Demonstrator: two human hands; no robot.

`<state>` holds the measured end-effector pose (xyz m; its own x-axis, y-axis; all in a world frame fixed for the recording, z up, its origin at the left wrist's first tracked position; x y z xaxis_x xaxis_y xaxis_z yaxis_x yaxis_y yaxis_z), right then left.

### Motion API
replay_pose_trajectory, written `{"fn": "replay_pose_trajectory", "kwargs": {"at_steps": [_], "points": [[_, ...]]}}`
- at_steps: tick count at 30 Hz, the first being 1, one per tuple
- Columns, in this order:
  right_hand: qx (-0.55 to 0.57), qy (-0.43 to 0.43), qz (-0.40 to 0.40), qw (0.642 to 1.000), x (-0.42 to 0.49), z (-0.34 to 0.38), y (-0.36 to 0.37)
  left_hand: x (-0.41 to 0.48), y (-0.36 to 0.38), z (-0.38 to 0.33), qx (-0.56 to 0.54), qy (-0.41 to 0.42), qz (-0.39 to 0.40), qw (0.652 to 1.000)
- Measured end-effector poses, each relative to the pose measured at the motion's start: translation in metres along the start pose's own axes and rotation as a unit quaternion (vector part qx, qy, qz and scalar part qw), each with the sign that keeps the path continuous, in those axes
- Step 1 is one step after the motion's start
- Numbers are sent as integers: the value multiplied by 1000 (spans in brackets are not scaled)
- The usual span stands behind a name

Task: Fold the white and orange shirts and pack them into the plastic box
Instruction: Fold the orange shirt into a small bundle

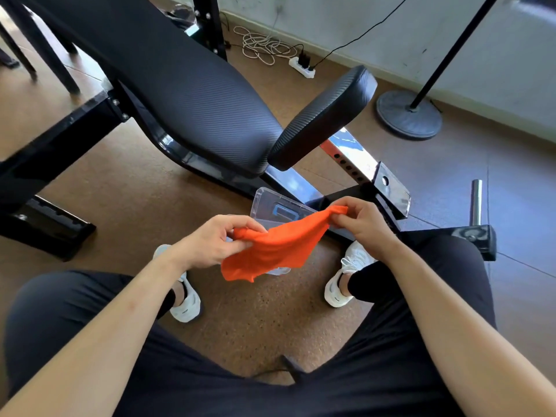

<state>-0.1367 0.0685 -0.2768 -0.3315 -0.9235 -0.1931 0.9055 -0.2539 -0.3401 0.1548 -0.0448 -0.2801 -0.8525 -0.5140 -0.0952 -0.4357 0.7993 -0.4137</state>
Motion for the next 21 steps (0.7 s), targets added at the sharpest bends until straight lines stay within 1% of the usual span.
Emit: {"fn": "replay_pose_trajectory", "kwargs": {"at_steps": [4,6,14,18,21], "points": [[31,3,25,999,3,9,6,-1,15,-9,-7,-3,70,998],[42,-6,54,998,5,16,13,-2,19,-11,-25,-6,78,997],[-12,-24,212,977,-1,36,49,3,24,-19,-44,39,-20,998],[-2,-31,250,968,-7,41,62,6,26,-20,-64,45,-83,994],[33,-41,252,966,-11,42,66,6,27,-21,-72,61,-109,990]]}}
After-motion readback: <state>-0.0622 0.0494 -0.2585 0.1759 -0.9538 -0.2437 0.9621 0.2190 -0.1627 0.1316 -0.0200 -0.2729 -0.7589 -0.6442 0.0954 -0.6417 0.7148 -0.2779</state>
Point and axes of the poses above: each hand's wrist, its own x-axis towards the middle knuckle, its own y-axis out of the palm, z = x × y, the point moved 2 cm from there along x, towards the middle knuckle, and after that the axes turned 2 degrees about x, right-handed, at the moved point
